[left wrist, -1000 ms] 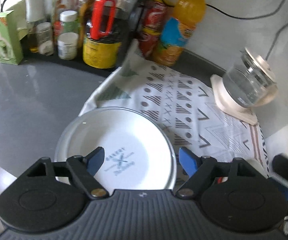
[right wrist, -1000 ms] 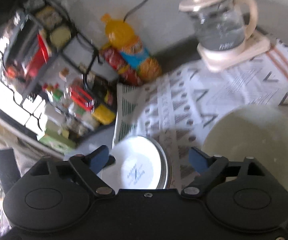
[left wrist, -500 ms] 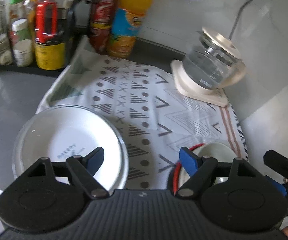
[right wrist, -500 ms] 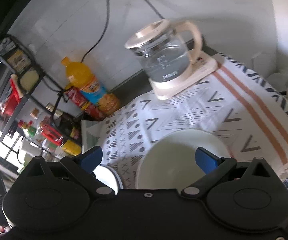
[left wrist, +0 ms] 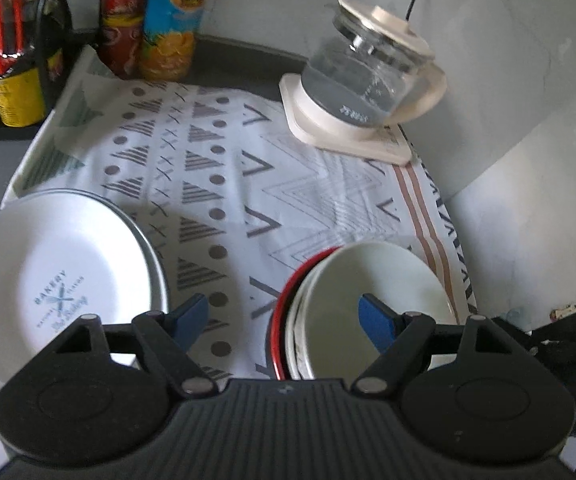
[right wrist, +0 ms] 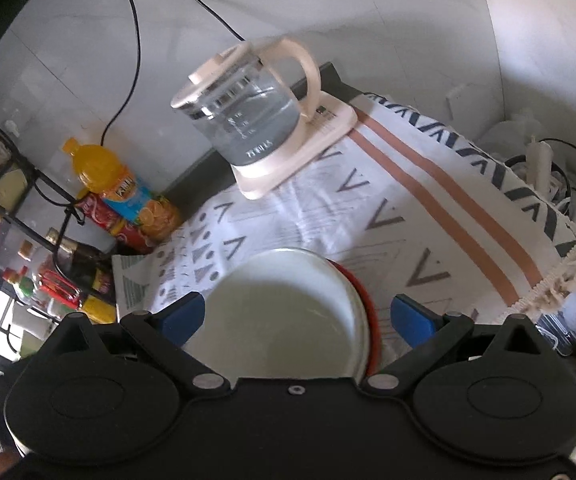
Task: Organize plates and bowls
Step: 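Move both grippers to the red bowl holding the white bowls, then close both grippers on the rim of the nested bowls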
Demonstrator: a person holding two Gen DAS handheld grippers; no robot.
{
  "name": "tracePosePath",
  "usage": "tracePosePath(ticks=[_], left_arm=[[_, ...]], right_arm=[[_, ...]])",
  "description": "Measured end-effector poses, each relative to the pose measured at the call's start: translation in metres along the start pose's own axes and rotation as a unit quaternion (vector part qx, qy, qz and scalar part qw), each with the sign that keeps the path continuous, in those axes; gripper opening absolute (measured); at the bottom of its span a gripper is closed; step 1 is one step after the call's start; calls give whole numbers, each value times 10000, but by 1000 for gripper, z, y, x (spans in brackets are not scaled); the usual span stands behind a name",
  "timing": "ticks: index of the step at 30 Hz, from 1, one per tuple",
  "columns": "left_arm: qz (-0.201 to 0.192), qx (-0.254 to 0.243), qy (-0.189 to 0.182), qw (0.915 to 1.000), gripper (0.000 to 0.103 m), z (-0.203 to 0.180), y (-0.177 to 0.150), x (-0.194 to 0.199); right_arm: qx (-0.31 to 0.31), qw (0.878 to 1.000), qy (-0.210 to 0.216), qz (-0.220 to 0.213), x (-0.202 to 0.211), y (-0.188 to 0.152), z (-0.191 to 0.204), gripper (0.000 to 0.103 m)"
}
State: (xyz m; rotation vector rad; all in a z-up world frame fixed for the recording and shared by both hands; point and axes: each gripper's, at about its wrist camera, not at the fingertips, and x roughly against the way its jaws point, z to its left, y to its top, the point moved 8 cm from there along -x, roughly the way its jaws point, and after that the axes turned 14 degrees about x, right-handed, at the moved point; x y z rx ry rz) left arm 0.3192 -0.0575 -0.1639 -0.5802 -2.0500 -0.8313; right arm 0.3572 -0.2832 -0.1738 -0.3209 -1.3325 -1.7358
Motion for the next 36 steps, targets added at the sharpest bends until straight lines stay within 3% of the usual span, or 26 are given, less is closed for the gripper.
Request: tracePosePath(ticks=[9, 13, 17, 22, 27, 31, 36], left_arm=[[329, 105, 31, 9994, 80, 3, -14, -29], [293, 65, 149, 9994, 78, 3, -19, -38], [323, 143, 179, 9992, 76, 6, -23, -46], [421, 210, 189, 9987, 59, 11, -27, -55], [611, 246, 54, 9978, 46, 15, -32, -62], [705, 392, 0, 9967, 34, 19, -32, -67], [730, 422, -10, 9964, 29, 17, -34, -69]], right_arm=[[-146, 9992, -127, 337, -20, -26, -20, 100], [-155, 9986, -82, 506, -31, -39, -22, 99], [-198, 9979, -76, 606, -40, -48, -25, 92], [-288, 9970, -54, 714, -49, -56, -29, 84], [-381, 9960, 46, 807, -55, -61, -31, 65], [-366, 9951, 122, 908, -59, -63, -30, 62], [-265, 9945, 97, 1010, -61, -63, -30, 56]])
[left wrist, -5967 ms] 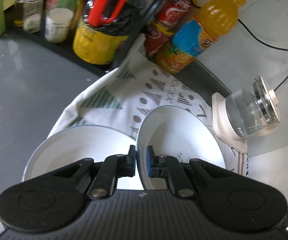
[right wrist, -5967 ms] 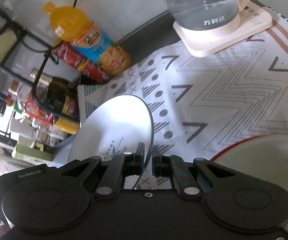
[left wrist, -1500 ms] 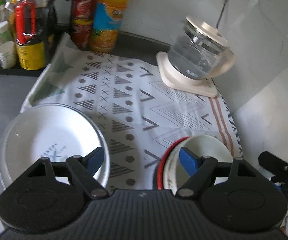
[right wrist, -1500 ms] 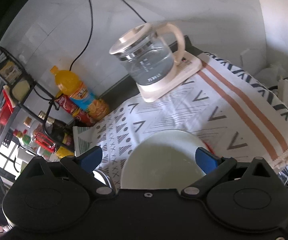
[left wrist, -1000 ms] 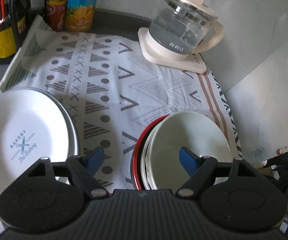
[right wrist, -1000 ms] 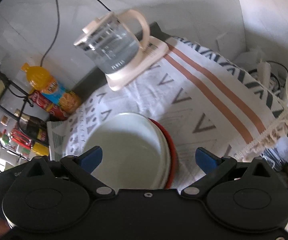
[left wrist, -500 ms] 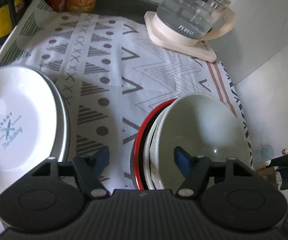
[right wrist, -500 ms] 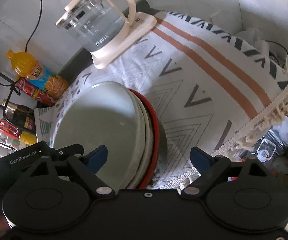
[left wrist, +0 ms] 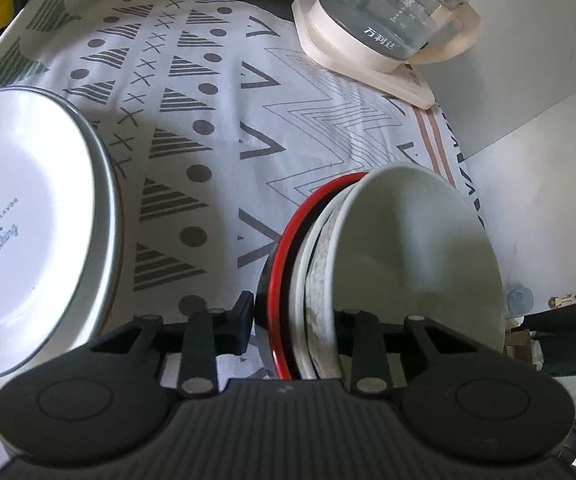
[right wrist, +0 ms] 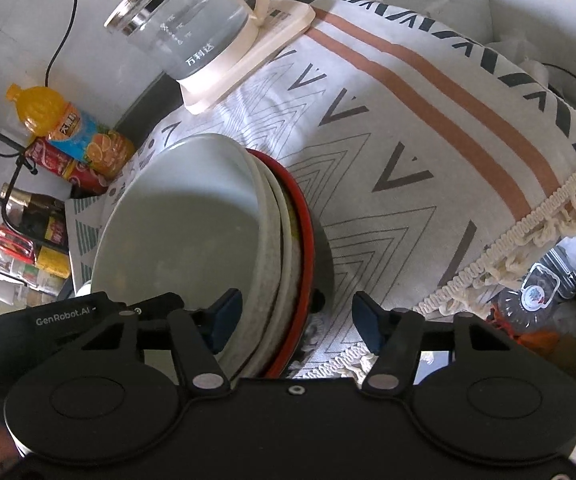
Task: Organize plates and bowls
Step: 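Close both grippers on the rim of the nested bowls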
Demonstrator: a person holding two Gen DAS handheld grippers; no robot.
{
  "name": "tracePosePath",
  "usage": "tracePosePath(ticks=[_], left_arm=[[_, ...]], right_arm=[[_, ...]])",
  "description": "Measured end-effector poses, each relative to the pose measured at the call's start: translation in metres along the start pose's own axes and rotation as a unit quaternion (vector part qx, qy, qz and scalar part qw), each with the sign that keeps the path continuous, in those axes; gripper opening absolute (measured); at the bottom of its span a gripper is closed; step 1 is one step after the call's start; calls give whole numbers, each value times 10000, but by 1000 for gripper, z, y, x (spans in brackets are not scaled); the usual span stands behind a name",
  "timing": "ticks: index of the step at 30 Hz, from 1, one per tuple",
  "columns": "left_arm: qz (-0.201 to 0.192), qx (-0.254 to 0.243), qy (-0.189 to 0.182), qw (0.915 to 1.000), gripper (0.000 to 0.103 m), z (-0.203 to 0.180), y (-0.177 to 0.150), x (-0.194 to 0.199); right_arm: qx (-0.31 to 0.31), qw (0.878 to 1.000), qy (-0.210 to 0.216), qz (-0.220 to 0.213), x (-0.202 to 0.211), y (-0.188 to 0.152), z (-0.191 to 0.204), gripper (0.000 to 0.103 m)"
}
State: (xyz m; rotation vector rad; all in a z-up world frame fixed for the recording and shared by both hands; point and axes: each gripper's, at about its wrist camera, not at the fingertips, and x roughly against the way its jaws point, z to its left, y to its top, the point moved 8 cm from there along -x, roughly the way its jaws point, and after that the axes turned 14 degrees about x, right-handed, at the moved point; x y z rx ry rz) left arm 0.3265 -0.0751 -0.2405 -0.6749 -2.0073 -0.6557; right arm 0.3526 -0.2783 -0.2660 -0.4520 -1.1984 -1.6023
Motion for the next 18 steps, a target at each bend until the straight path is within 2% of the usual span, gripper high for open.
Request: tracePosePath(ticks=[3, 6, 13, 18], left_arm=[[-5, -53, 31, 10000, 29, -1, -1, 1], [31, -127, 65, 9999, 28, -1, -3, 1], [-15, -107, -36, 9999, 27, -1, 0, 12], [-184, -155, -98, 9997, 27, -6, 10, 29]], right_arm=[[-83, 9999, 108, 29, -4, 0, 0, 44], [26, 9999, -141, -18, -3, 2, 2, 38], [323, 9991, -175, -195, 7, 15, 11, 38], [404, 9985, -129, -333, 15, 27, 22, 38]])
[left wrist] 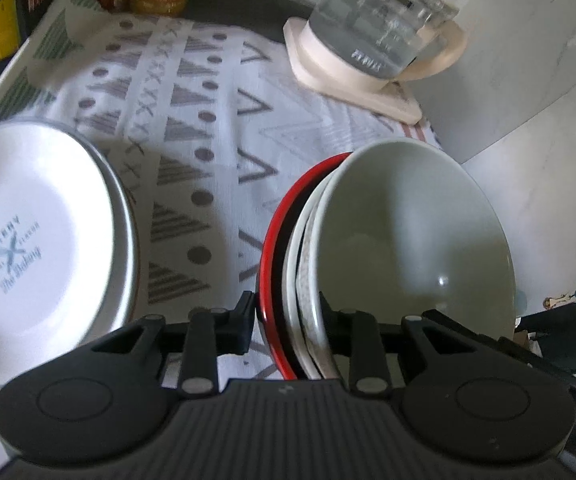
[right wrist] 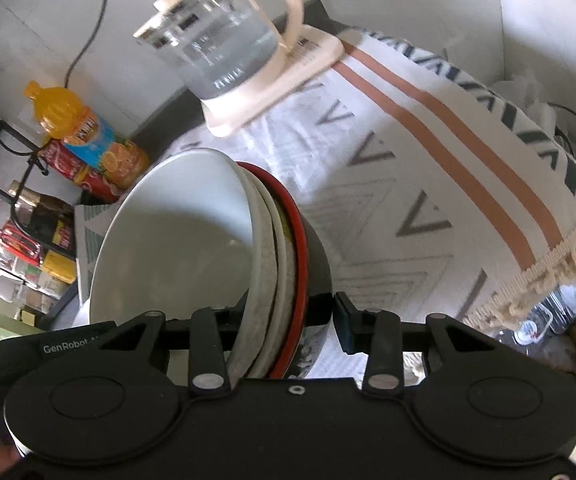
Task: Organize plates and bowls
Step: 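Close both grippers on the rim of the nested bowls, then lift the nested bowls with both grippers over the plate stack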
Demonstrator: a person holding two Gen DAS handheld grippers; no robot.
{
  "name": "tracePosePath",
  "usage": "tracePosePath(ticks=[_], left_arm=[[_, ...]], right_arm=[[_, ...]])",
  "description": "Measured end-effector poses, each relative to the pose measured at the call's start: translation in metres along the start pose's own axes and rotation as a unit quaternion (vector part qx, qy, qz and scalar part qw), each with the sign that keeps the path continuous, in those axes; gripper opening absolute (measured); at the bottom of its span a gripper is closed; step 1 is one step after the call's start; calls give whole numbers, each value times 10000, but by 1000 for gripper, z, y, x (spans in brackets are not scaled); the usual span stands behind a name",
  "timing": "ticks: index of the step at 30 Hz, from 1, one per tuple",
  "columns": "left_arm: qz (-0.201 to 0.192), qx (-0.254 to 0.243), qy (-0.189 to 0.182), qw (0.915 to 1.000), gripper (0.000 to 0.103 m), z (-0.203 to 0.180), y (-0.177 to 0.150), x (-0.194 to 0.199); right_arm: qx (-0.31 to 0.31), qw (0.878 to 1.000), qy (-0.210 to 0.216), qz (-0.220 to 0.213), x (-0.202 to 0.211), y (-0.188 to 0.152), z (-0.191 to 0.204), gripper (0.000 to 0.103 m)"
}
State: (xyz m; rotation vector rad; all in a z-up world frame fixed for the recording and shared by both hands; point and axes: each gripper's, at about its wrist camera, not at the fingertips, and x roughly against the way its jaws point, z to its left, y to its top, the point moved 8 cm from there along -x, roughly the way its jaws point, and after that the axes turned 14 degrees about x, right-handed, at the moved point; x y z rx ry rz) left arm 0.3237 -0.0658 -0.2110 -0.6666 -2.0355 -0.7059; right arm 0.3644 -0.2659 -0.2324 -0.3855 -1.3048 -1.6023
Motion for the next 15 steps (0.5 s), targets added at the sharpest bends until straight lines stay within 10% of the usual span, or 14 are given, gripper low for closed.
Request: tracePosePath(ticks=[15], left_arm=[[-419, 144, -68, 9990, 27, 14, 31, 46]], right_arm=[[351, 9990, 231, -163, 10, 25, 46, 38]])
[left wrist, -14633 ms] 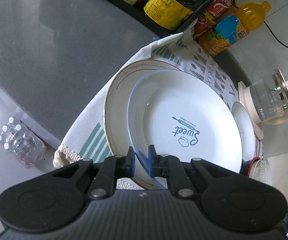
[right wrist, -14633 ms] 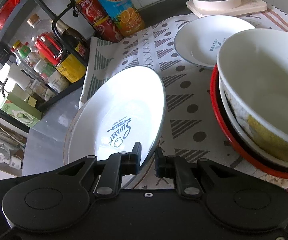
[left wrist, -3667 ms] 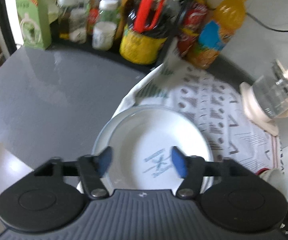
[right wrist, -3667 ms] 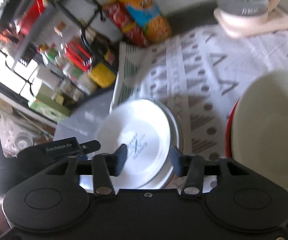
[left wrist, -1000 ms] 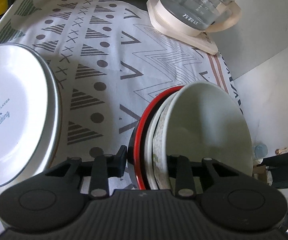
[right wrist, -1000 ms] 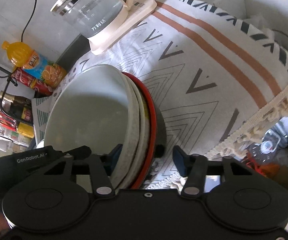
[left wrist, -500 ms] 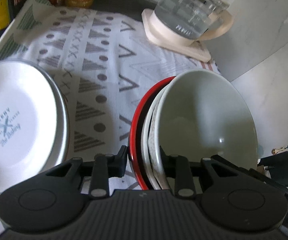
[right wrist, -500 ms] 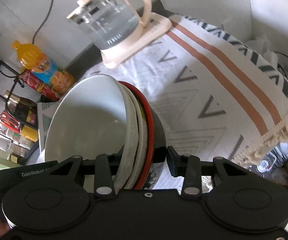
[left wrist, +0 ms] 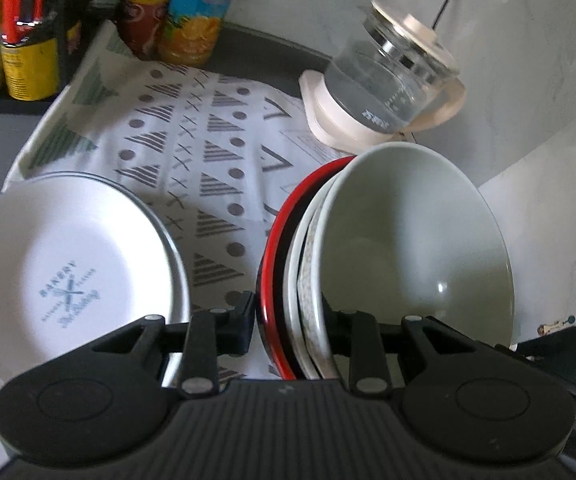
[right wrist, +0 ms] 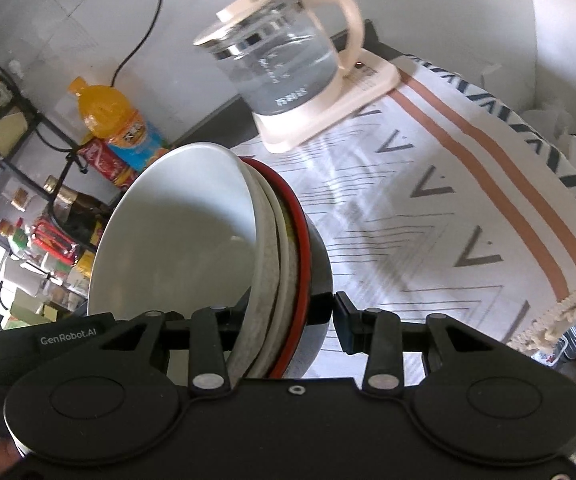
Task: Organize plates and bowls
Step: 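Lift the nested bowls with both grippers over the plate stack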
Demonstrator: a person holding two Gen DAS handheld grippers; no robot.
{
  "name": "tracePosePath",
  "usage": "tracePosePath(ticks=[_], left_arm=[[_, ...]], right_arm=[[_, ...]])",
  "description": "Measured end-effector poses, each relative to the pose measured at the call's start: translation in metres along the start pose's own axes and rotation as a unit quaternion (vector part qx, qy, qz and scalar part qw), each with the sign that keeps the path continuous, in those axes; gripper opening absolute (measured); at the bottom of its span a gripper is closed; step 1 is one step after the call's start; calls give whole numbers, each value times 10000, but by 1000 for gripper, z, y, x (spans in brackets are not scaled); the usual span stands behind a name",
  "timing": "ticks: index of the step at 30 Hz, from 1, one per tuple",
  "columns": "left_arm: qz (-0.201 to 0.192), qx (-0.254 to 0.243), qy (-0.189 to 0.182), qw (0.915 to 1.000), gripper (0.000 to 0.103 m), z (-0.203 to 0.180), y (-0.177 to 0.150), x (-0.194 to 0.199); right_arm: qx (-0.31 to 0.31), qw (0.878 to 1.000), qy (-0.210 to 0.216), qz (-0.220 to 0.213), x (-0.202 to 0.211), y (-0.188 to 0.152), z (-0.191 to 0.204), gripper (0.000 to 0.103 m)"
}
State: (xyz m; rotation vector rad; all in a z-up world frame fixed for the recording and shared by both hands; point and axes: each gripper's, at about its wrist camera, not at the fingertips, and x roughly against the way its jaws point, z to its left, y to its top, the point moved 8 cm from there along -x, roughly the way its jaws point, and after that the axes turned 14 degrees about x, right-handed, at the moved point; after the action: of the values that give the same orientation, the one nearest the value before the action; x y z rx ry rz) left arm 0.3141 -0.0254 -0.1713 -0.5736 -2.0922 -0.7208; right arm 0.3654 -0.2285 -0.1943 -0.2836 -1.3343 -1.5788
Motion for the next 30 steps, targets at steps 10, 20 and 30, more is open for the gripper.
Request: tracePosePath(ticks=[10, 20, 30], left_arm=[[-310, 266, 58, 9991, 27, 32, 18, 34], [-503, 693, 251, 9960, 27, 77, 28, 55], [-649, 1069, 448, 9911, 27, 114, 34, 70]], right_arm=[[342, 9991, 263, 48, -3, 8, 46, 38], [662, 9959, 541, 300, -19, 3, 90, 38], [903, 9913, 778, 553, -35, -6, 125, 38]])
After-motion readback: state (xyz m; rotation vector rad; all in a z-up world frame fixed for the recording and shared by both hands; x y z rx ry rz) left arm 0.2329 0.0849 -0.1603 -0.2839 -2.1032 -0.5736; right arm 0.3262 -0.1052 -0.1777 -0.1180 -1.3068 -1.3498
